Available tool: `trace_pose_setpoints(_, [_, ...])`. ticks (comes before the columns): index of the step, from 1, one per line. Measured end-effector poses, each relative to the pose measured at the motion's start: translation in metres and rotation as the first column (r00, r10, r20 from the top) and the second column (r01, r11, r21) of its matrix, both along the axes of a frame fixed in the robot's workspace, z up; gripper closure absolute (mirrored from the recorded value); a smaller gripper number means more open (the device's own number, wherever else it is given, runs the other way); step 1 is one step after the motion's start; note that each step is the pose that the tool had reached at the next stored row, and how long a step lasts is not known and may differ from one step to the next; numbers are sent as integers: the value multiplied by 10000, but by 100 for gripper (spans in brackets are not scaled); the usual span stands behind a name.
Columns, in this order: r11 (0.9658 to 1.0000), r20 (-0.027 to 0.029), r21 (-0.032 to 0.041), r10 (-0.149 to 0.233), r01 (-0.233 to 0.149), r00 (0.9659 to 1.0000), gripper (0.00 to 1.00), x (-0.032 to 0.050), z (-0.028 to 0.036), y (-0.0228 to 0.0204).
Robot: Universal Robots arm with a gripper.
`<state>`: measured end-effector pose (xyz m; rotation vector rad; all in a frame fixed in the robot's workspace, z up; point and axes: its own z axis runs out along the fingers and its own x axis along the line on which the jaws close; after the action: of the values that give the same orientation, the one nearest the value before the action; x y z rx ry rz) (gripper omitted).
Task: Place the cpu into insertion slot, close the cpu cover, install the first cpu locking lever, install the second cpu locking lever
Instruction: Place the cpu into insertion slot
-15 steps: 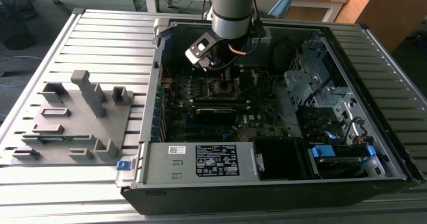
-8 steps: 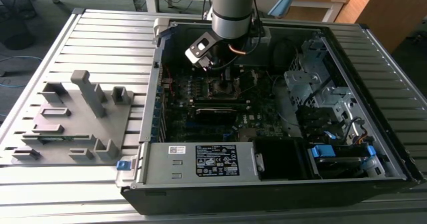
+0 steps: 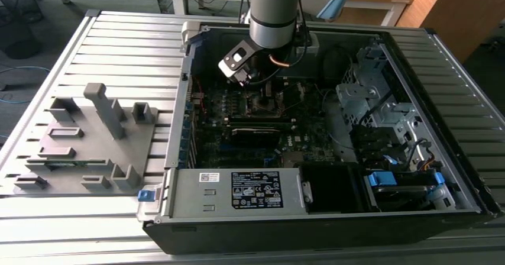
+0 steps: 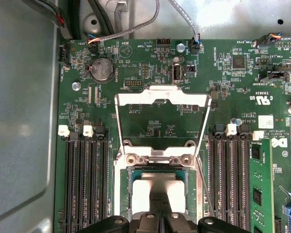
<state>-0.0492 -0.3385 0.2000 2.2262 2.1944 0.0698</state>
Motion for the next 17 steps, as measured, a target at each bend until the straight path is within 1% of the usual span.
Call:
trace_pose_setpoints(8, [10000, 2, 3, 0, 0, 10000, 89, 0, -1, 2])
trace_pose_setpoints(10, [10000, 1, 3, 0, 0, 10000, 89, 0, -1, 12])
trace_pose_setpoints(17, [10000, -2, -1, 0, 0, 10000, 89, -1, -10, 12])
